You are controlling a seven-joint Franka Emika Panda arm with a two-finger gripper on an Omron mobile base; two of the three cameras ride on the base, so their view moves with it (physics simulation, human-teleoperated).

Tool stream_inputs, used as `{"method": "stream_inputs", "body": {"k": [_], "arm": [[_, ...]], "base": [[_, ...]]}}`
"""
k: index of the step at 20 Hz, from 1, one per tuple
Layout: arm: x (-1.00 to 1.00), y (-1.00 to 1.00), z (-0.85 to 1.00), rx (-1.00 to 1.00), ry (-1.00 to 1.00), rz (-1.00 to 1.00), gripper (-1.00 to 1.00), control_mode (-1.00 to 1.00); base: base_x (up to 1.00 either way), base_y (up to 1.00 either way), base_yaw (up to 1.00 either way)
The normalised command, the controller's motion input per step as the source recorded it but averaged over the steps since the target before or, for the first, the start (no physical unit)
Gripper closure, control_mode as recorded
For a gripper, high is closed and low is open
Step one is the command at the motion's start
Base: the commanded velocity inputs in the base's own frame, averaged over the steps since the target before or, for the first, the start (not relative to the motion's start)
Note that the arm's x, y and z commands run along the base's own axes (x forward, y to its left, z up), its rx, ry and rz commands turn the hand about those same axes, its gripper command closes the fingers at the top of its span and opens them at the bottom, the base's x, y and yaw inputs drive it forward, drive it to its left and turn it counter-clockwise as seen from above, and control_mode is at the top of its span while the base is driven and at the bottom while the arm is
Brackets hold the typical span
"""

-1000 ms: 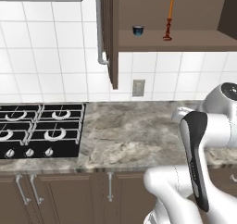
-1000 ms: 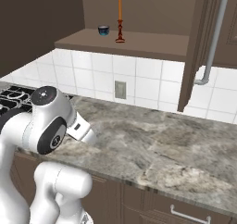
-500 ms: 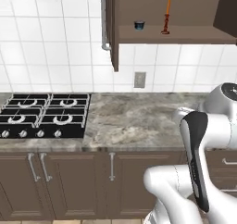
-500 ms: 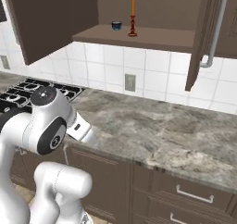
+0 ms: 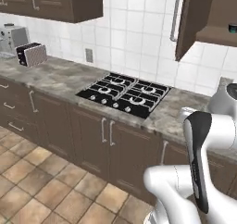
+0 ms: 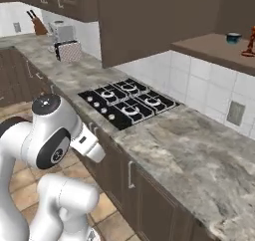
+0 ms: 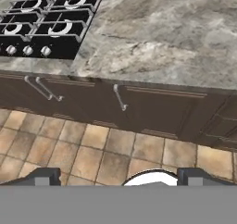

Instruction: Pick the jar and candle from the dining table and place them in the open cabinet. Close the cabinet after placing the objects.

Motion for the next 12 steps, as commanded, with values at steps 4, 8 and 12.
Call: {"method": "stream_inputs", "body": {"k": [4, 8, 12], "arm": [[0.00, 0.00, 0.00, 0.00, 0.00, 0.00, -1.00, 1.00], [0.00, 0.00, 0.00, 0.00, 0.00, 0.00, -1.00, 1.00], [0.00, 0.00, 0.00, 0.00, 0.00, 0.00, -1.00, 1.00]], "base": [[-0.10, -0.03, 1.00], [-0.08, 0.00, 1.00], [-0.05, 0.00, 1.00]]}}
